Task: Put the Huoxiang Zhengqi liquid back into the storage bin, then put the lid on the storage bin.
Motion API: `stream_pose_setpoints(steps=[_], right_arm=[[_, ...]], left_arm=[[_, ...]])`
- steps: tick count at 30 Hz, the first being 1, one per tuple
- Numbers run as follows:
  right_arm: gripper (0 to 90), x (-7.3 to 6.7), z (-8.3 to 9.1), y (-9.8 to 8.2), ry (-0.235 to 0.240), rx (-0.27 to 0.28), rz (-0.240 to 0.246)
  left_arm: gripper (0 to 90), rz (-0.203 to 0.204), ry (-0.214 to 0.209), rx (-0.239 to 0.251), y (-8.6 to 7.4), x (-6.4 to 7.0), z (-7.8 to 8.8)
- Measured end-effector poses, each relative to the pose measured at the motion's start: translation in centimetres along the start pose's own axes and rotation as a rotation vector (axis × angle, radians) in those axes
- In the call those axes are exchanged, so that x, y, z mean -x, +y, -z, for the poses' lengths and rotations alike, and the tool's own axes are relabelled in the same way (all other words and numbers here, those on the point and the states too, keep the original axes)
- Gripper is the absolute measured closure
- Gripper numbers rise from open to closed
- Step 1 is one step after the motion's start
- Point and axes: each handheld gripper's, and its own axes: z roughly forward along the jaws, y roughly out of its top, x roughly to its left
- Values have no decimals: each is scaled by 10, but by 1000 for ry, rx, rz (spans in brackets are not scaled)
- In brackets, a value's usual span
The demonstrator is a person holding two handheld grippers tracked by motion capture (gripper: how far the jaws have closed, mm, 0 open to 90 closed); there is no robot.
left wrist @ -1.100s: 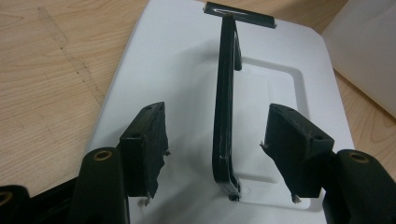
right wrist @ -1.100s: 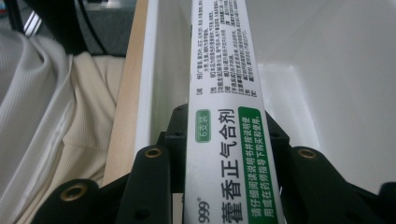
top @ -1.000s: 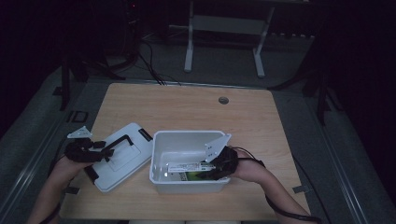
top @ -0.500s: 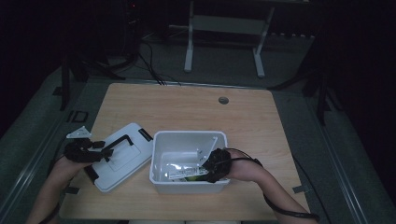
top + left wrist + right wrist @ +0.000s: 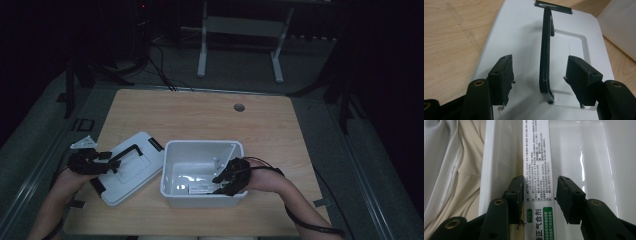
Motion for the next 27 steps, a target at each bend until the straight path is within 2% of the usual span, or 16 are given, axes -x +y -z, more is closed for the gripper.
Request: stream_pose_setpoints(steps=[4,8,10,11,14,16,17,22,24,27], right_arm=[[525,2,8,-5,-7,42,-30],[505,4,21,-12,-42,100,-62],[499,4,23,-14,-47,112,-74],[478,5,30,-19,-67,150,-98],[415,7,39,-28,-99,202,-137],[387,7,42,-30,-112,218,-146],[349,8,48,-36,-136,256,-173],[193,7,62,-54,-194,378,-244],[168,7,68,-64,-209,427,-282],[154,8,76,-80,-273,480,-337]], left_arm=[[389,-3,1,2,2,1,1],[389,-5,1,-1,2,1,1],[389,-2,0,1,2,1,1],[389,-2,0,0,2,1,1],[389,-4,2,-5,3,1,1],[389,-4,3,-10,3,1,0],[389,-4,4,-11,3,1,-1],[368,-5,11,-18,4,1,-3],[368,-12,14,-22,5,1,-3],[368,-15,17,-13,7,0,-2]])
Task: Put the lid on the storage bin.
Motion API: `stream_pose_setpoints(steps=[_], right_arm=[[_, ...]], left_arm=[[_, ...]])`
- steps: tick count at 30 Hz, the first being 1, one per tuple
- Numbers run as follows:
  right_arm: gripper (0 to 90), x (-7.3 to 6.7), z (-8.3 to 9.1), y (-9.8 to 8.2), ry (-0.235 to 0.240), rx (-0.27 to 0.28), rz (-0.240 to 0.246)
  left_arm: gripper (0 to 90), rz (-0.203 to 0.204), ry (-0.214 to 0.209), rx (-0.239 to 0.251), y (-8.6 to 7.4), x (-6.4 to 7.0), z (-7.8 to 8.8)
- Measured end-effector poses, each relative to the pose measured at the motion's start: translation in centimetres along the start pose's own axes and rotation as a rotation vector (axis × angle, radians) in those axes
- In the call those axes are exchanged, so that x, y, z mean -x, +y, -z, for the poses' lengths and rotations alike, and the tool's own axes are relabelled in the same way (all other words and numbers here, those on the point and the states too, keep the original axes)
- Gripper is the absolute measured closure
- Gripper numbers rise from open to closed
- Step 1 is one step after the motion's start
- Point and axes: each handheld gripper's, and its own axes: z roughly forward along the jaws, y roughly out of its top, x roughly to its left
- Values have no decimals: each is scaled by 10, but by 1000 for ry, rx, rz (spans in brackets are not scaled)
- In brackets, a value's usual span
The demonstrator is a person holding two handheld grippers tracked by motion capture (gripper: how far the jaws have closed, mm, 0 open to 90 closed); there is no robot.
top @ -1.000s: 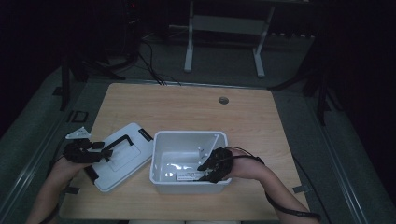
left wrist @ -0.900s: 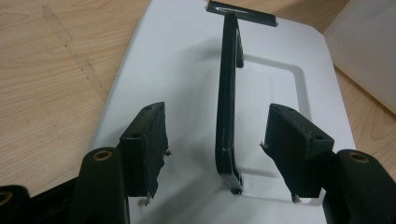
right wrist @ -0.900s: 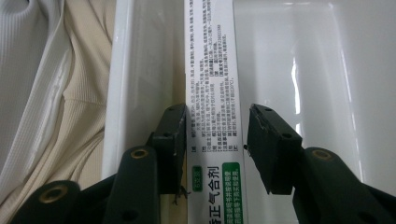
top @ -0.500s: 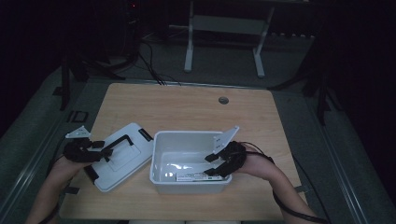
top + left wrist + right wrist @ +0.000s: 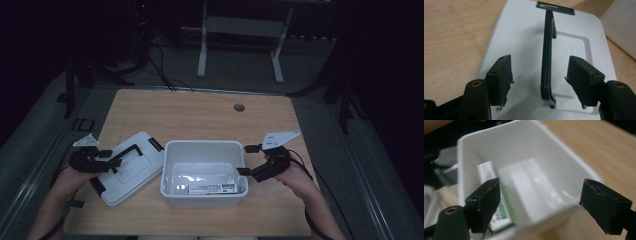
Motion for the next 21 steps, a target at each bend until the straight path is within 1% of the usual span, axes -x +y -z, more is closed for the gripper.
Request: stream_pose_setpoints(steps=[2,5,6,7,9,11,14,17,19,20,21], right_arm=[[154,6,9,-8,-38,35,-48],[154,16,20,-22,-69,87,-116],[152,19,23,-28,-88,96,-136],[148,22,26,-33,-107,102,-145],[147,28,29,-45,-148,100,-174],[147,32,31,-58,-187,103,-200],[148,37,30,-77,-265,76,-212],[148,39,29,-94,-287,68,-248],[148,40,29,-103,-304,66,-268],[148,40,29,-108,-305,67,-281],[149,39,29,-113,-318,56,-285]], left_arm=[[369,-6,3,-7,1,0,0],[369,-18,5,-25,4,1,0],[369,-17,8,-26,4,0,0],[369,-18,9,-28,4,0,0],[370,-13,10,-25,5,-1,1],[391,-16,7,-29,6,-2,0],[392,-23,0,-46,6,-2,-3],[410,-29,-11,-52,8,-1,-4],[424,-41,-11,-55,10,0,-4],[427,-48,-12,-56,11,0,-5],[432,-51,-15,-60,12,0,-5]])
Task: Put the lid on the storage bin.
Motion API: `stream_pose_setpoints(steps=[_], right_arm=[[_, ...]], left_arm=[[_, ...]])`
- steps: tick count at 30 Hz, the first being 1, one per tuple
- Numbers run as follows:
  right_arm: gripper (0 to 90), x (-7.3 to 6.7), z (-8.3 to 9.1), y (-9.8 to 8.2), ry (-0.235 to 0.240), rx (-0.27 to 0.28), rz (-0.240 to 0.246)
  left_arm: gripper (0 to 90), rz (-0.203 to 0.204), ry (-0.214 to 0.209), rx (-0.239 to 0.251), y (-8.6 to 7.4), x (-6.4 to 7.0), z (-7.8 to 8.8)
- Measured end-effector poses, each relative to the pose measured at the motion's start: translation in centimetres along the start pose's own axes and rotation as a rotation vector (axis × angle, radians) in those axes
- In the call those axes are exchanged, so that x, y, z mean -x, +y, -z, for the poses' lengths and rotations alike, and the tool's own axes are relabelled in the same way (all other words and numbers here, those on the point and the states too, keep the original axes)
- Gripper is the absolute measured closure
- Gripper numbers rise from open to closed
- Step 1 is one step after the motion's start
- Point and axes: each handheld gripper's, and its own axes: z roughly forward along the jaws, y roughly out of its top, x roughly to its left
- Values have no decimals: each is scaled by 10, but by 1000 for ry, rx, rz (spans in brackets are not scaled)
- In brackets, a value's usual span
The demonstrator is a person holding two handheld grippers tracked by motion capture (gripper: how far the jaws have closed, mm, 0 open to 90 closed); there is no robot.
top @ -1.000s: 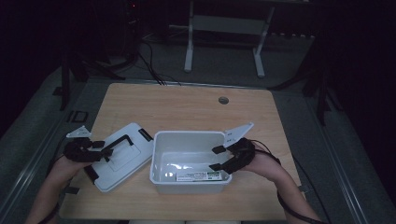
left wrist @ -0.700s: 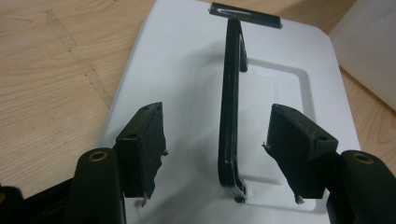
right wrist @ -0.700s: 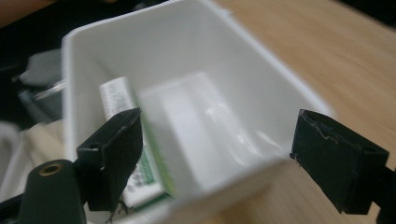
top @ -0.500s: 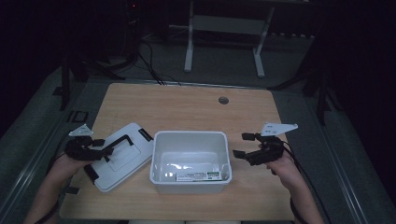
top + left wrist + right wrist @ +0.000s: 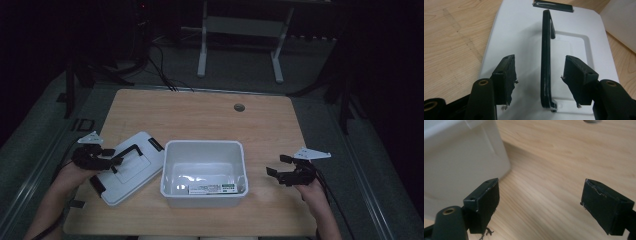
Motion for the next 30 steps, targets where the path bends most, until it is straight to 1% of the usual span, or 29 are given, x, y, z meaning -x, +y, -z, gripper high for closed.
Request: stream_pose_setpoints(steps=[1,2,5,6,8,9,10,11,12,13,14,15,16,17,18,19,20,21,22,23,24,26,28,29,30], right_arm=[[150,0,0,-5,-10,-1,-6],[150,1,0,-9,-6,-2,-16],[150,0,0,-24,3,17,-45],[150,0,1,-28,2,15,-47],[150,-2,2,-37,-16,23,-50],[150,-2,2,-40,-20,21,-58],[150,-2,3,-44,-40,21,-59],[150,-2,4,-47,-56,19,-64],[150,-2,5,-50,-63,18,-68],[150,-2,5,-53,-67,16,-72],[150,-2,5,-55,-72,9,-74],[150,-2,6,-58,-77,1,-72],[150,-2,6,-59,-84,-7,-76],[150,-1,7,-61,-86,-6,-79],[150,-1,8,-61,-89,-2,-83],[150,-1,9,-61,-92,4,-89],[150,0,9,-61,-89,7,-95],[150,0,10,-61,-90,4,-96],[150,0,10,-62,-95,1,-95],[150,0,10,-62,-98,-1,-97],[150,-1,9,-62,-99,-4,-98],[150,-1,8,-63,-106,-14,-94],[150,-1,7,-64,-101,-16,-100],[150,-1,7,-65,-101,-17,-97],[150,-1,7,-65,-99,-17,-97]], left_arm=[[451,-8,-1,-1,1,0,0],[466,-10,-5,-4,2,1,-1],[514,-23,-16,-15,5,1,-4],[514,-22,-16,-19,6,1,-5],[515,-22,-28,-21,8,1,-8],[531,-23,-28,-20,9,0,-9],[543,-23,-30,-21,10,1,-10],[566,-24,-41,-21,10,1,-10],[600,-31,-44,-23,11,1,-11],[606,-34,-45,-31,12,1,-12],[638,-38,-50,-39,13,2,-13],[647,-49,-48,-41,14,2,-14],[648,-47,-54,-47,15,2,-16],[684,-54,-58,-49,16,2,-16],[690,-58,-51,-51,17,3,-17],[706,-55,-55,-55,18,3,-18],[744,-57,-66,-54,18,3,-18],[746,-61,-62,-54,19,3,-18],[774,-61,-71,-60,19,3,-19],[803,-70,-75,-66,19,3,-19],[812,-79,-68,-70,20,3,-20],[820,-85,-88,-61,20,3,-19],[834,-89,-82,-59,20,3,-18],[836,-100,-76,-61,21,3,-17],[836,-100,-73,-66,21,3,-17]])
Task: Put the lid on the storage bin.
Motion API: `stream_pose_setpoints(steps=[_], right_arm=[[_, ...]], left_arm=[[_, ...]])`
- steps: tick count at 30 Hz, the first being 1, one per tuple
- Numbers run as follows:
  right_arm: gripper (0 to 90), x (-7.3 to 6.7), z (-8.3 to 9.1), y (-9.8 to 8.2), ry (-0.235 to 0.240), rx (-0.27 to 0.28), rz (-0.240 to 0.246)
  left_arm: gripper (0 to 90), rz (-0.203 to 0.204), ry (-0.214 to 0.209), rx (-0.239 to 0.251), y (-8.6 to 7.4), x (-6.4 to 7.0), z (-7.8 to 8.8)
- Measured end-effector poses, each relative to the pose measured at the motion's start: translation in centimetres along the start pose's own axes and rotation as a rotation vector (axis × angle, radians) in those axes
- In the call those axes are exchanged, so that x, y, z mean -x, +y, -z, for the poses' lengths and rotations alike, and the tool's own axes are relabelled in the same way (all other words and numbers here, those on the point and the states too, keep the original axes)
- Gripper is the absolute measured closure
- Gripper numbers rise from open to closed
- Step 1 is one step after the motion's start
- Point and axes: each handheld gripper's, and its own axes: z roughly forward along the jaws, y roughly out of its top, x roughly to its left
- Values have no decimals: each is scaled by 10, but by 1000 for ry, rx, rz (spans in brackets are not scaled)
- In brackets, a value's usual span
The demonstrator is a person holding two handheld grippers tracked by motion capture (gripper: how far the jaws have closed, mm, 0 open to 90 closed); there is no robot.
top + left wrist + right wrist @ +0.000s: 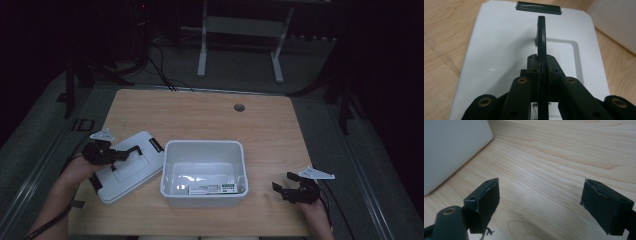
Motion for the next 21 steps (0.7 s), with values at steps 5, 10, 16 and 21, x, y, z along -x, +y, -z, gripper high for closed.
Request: stream_pose_setpoints(steps=[5,10,16,21], right_arm=[[150,0,0,0,15,6,-3],[150,0,1,2,11,15,8],[150,1,0,1,23,6,1],[149,0,-3,1,25,-13,3]], left_arm=[[838,1,0,21,2,1,9],[838,-2,6,44,5,2,23],[838,-20,20,30,11,4,35],[838,-42,48,55,21,9,50]])
